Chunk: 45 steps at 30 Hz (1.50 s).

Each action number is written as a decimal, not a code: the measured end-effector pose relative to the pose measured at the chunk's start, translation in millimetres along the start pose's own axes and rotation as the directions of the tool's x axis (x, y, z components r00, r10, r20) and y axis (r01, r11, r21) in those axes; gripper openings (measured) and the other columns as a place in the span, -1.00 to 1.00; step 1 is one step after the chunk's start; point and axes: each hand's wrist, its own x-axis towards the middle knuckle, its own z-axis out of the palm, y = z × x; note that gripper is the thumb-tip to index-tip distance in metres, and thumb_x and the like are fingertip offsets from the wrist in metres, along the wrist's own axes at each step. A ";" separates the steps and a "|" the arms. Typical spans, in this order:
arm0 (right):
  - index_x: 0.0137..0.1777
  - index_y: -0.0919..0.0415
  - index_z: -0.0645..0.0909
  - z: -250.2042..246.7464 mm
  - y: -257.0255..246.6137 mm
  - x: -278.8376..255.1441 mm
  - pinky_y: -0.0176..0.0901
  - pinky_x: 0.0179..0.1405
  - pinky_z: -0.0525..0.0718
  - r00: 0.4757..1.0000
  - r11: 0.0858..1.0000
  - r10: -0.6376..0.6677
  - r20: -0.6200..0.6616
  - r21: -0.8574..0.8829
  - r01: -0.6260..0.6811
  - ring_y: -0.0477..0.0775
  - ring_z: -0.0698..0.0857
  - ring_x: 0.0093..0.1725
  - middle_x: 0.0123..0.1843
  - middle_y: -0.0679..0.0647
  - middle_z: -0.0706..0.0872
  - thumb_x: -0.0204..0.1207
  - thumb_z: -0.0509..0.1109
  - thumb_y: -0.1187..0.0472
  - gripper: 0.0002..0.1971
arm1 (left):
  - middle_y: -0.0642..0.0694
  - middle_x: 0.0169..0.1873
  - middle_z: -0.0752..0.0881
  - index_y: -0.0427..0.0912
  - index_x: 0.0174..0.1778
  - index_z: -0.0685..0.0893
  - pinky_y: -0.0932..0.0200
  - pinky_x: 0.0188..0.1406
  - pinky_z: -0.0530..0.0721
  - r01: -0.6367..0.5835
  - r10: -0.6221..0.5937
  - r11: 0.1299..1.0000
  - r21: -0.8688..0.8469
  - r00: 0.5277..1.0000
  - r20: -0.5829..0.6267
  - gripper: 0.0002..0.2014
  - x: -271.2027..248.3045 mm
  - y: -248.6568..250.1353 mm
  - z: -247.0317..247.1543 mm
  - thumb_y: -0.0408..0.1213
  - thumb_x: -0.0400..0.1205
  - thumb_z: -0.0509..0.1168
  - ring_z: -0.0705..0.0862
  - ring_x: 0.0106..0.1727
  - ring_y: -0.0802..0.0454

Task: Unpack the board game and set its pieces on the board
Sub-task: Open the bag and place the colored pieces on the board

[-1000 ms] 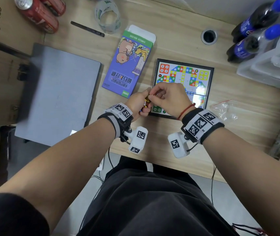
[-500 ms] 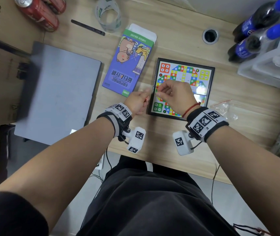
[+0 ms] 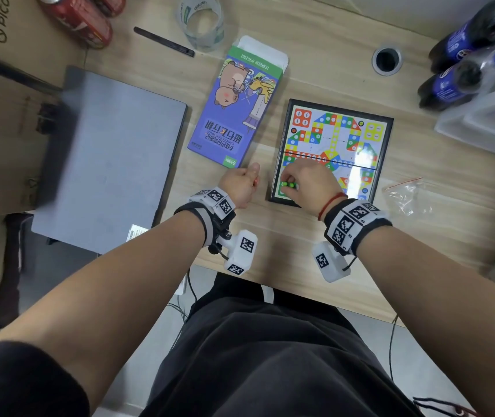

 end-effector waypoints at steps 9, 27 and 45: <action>0.03 0.15 0.72 -2.0 -2.5 -1.4 -0.04 -0.08 0.63 1.000 1.000 0.020 -0.009 0.000 -0.020 0.17 0.67 0.01 -0.07 0.08 0.74 0.47 0.44 0.21 -0.84 | -0.10 -0.53 0.35 -0.14 -0.41 0.43 0.42 -0.69 0.20 0.027 -0.024 0.999 -0.045 0.998 0.051 -0.56 -1.4 3.5 6.6 0.03 0.74 0.12 0.23 -0.73 0.11; -0.03 0.00 0.70 -31.1 -19.4 -4.0 -0.19 -0.16 0.54 0.985 0.972 -0.048 -0.163 0.221 0.084 -0.12 0.53 -0.11 -0.06 -0.08 0.59 0.41 0.42 0.14 -0.86 | -0.21 -0.13 0.71 -0.32 0.24 0.57 0.06 -0.19 0.76 0.291 -0.119 0.766 -0.574 0.941 0.317 -0.73 -20.5 32.7 11.4 -0.23 0.75 0.12 0.72 -0.14 -0.05; -0.14 0.06 0.75 -26.5 -41.7 -10.2 -0.15 -0.24 0.47 0.981 0.987 -0.163 -0.105 -0.026 0.161 0.14 0.56 -0.02 0.00 0.07 0.57 0.31 0.50 0.12 -0.87 | -0.23 -0.17 0.66 -0.25 -0.07 0.64 0.09 -0.27 0.72 0.247 -0.077 0.772 -0.586 0.951 0.299 -0.69 -18.2 33.7 20.0 -0.35 0.74 -0.03 0.66 -0.13 -0.08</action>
